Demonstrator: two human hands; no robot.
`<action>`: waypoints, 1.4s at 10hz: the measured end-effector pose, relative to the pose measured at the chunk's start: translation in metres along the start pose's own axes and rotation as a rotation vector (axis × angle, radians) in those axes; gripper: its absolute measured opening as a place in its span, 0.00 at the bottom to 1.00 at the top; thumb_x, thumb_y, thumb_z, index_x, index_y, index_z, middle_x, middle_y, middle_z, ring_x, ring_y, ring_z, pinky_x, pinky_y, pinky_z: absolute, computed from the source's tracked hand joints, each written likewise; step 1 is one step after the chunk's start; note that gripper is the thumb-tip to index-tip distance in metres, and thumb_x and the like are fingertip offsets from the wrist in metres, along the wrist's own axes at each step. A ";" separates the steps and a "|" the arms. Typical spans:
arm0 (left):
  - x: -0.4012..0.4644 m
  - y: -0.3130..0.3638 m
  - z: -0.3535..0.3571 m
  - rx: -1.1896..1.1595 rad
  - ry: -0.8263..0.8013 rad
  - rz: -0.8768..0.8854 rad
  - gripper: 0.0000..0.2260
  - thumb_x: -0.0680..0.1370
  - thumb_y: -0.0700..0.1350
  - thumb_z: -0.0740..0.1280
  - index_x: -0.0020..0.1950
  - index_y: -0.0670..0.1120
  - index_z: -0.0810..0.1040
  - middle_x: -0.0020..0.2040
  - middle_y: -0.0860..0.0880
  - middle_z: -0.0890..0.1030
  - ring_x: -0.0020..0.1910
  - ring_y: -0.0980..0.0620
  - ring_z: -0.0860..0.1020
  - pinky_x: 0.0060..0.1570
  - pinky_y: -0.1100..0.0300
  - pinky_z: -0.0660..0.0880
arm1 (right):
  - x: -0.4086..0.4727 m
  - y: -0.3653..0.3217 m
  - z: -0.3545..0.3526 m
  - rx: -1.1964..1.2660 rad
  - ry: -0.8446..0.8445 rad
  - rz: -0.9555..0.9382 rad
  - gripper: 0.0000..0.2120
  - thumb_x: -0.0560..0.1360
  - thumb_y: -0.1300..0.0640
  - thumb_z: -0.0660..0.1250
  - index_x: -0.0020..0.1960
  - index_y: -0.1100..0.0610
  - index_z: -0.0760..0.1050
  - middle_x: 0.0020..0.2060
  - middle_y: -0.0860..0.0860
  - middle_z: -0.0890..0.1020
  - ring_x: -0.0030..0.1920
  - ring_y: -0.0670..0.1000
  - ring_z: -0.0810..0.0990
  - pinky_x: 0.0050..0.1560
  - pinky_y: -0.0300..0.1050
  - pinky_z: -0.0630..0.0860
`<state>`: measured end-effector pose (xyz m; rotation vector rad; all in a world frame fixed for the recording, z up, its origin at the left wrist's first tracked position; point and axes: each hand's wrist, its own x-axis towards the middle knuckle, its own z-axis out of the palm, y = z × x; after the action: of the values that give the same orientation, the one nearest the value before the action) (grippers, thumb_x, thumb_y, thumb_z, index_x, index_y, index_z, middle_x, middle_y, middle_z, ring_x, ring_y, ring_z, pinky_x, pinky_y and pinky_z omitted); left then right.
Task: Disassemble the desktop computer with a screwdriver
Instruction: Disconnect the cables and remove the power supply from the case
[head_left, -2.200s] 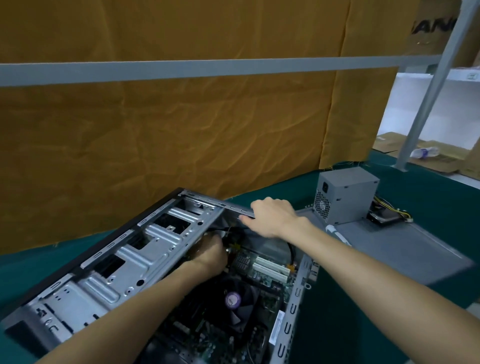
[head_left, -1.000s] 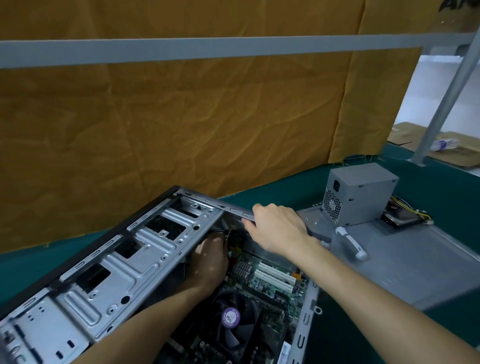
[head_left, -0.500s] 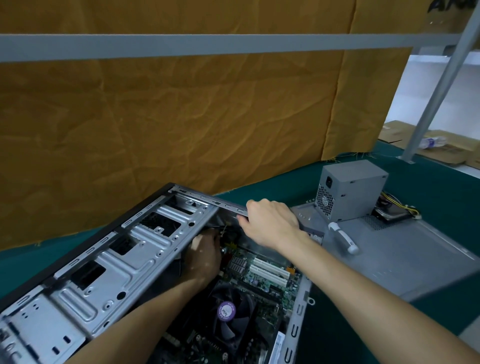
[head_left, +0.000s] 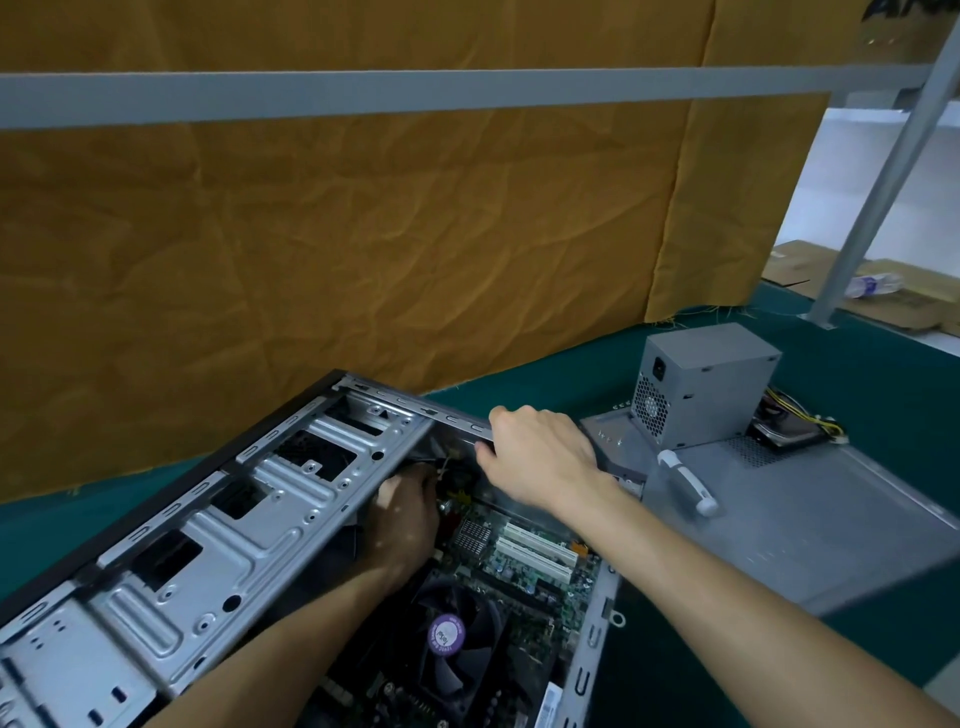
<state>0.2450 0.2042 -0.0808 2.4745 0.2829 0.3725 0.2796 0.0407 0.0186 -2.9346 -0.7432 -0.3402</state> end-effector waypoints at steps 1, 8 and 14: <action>-0.003 0.003 -0.001 0.044 0.013 0.062 0.14 0.84 0.41 0.59 0.39 0.53 0.71 0.37 0.56 0.74 0.35 0.55 0.72 0.35 0.58 0.61 | -0.001 0.000 -0.001 0.007 0.000 -0.005 0.14 0.82 0.45 0.59 0.46 0.56 0.67 0.42 0.57 0.83 0.40 0.61 0.82 0.36 0.49 0.67; -0.005 0.001 -0.003 -0.005 -0.001 0.024 0.14 0.84 0.44 0.60 0.39 0.52 0.72 0.34 0.56 0.73 0.37 0.54 0.75 0.35 0.62 0.64 | -0.002 0.001 0.000 0.021 0.021 -0.002 0.15 0.82 0.45 0.59 0.46 0.56 0.67 0.40 0.56 0.82 0.40 0.61 0.82 0.36 0.49 0.66; -0.003 -0.002 -0.003 -0.087 0.000 -0.012 0.09 0.84 0.44 0.61 0.46 0.49 0.79 0.39 0.51 0.80 0.40 0.52 0.77 0.39 0.58 0.67 | -0.002 0.000 -0.002 0.001 0.013 0.009 0.15 0.82 0.44 0.59 0.47 0.56 0.68 0.40 0.55 0.82 0.34 0.58 0.72 0.36 0.48 0.67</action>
<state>0.2409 0.2070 -0.0800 2.3870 0.2753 0.3724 0.2777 0.0399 0.0203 -2.9306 -0.7277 -0.3580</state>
